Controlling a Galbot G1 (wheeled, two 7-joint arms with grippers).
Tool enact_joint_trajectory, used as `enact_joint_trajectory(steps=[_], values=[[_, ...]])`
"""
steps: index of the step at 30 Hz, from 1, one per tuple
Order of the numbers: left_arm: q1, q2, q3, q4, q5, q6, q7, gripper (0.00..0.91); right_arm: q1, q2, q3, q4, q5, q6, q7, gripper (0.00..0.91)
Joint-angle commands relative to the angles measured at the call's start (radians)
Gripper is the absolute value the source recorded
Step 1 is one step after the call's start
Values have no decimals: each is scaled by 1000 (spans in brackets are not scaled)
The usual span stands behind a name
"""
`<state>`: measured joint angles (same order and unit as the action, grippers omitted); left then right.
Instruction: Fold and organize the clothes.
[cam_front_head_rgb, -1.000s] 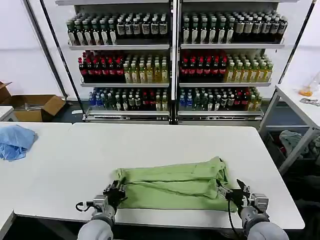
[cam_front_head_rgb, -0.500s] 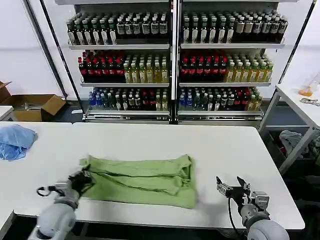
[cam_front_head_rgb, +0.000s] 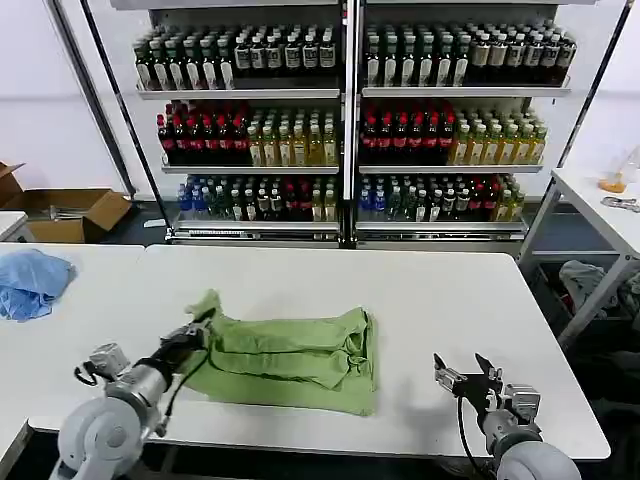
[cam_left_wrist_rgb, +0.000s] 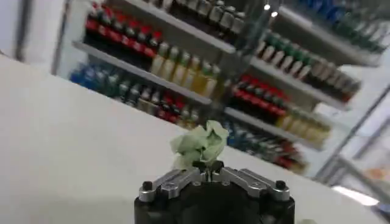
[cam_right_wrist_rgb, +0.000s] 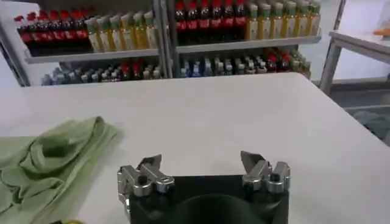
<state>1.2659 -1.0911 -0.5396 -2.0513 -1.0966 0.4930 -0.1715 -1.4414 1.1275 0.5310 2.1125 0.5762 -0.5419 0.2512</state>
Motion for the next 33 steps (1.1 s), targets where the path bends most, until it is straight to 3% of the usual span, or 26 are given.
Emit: enact_joint_trajectory(steps=[1, 12, 15, 16, 17, 23, 33], values=[[-66, -170, 224, -21, -193, 11, -9, 20, 1, -1, 1, -4, 0, 2, -1, 907], [-199, -279, 380, 188, -72, -22, -76, 20, 15, -7, 0, -14, 7, 3, -2, 907], [-222, -293, 409, 220, -45, -21, -77, 81, 21, -7, -3, -18, 8, 3, -2, 907], [-225, -298, 416, 227, -38, -19, -77, 353, 24, -7, -6, -19, 8, 3, -2, 907], [-232, -304, 427, 236, -28, -18, -75, 907, 26, -6, -8, -19, 9, 3, -3, 907], [-269, -326, 438, 306, 40, -24, -56, 907, 38, -6, -18, -28, 9, 3, -2, 907], [-209, -266, 403, 135, 85, -20, -18, 907, 51, -2, -37, -35, 7, 3, -1, 907]])
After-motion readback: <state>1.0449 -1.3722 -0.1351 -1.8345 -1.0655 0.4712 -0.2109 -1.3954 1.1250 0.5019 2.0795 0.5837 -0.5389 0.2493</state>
